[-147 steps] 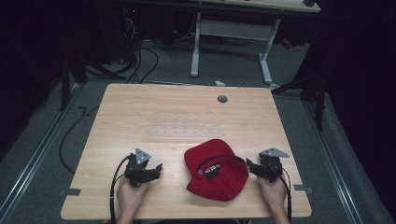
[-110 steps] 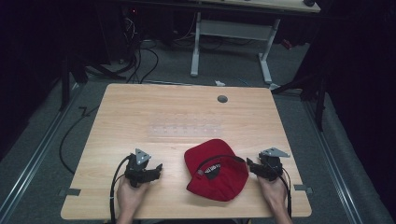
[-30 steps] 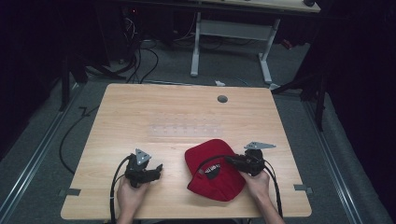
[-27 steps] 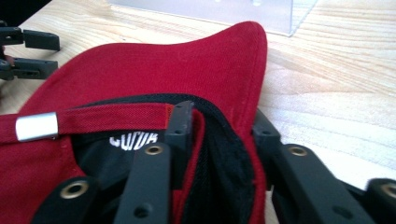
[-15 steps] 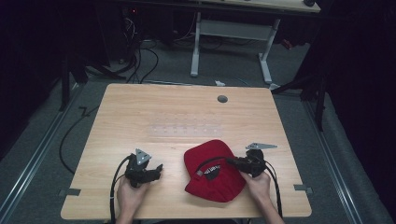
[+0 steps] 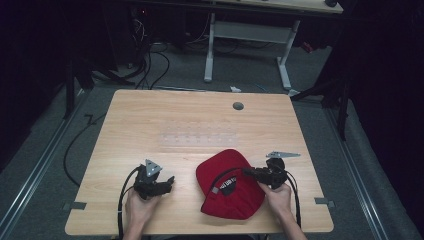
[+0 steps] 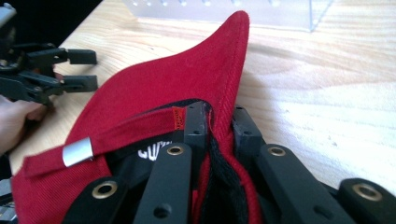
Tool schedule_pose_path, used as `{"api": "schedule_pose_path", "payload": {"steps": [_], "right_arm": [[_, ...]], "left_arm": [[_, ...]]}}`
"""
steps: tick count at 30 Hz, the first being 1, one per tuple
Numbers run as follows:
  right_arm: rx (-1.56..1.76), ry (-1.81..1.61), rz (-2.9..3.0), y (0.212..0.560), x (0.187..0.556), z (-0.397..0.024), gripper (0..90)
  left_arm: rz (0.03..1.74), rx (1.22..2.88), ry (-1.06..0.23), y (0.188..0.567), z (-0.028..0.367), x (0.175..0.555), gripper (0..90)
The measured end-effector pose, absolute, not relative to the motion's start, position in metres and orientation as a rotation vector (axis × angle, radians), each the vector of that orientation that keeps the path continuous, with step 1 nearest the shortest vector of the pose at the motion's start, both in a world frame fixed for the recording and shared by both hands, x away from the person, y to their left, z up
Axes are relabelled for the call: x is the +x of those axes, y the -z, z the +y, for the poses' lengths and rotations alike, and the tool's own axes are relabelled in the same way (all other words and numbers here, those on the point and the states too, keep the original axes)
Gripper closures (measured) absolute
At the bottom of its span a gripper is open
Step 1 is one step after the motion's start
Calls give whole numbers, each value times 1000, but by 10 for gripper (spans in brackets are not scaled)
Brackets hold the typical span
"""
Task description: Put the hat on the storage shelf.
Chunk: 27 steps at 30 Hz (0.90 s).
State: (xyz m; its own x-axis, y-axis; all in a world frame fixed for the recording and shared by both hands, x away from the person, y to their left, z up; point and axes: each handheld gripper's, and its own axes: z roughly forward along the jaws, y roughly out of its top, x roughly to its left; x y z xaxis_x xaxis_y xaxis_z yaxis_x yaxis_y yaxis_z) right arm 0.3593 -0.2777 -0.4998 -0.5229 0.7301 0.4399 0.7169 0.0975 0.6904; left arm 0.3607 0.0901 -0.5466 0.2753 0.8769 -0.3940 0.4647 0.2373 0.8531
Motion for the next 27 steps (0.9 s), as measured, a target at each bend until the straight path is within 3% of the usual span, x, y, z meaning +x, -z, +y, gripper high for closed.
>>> {"api": "schedule_pose_path", "payload": {"steps": [27], "right_arm": [[1532,-1517,2309,464,363,-284,811]], "left_arm": [[1087,1487,-386,515,53,328,228]]}}
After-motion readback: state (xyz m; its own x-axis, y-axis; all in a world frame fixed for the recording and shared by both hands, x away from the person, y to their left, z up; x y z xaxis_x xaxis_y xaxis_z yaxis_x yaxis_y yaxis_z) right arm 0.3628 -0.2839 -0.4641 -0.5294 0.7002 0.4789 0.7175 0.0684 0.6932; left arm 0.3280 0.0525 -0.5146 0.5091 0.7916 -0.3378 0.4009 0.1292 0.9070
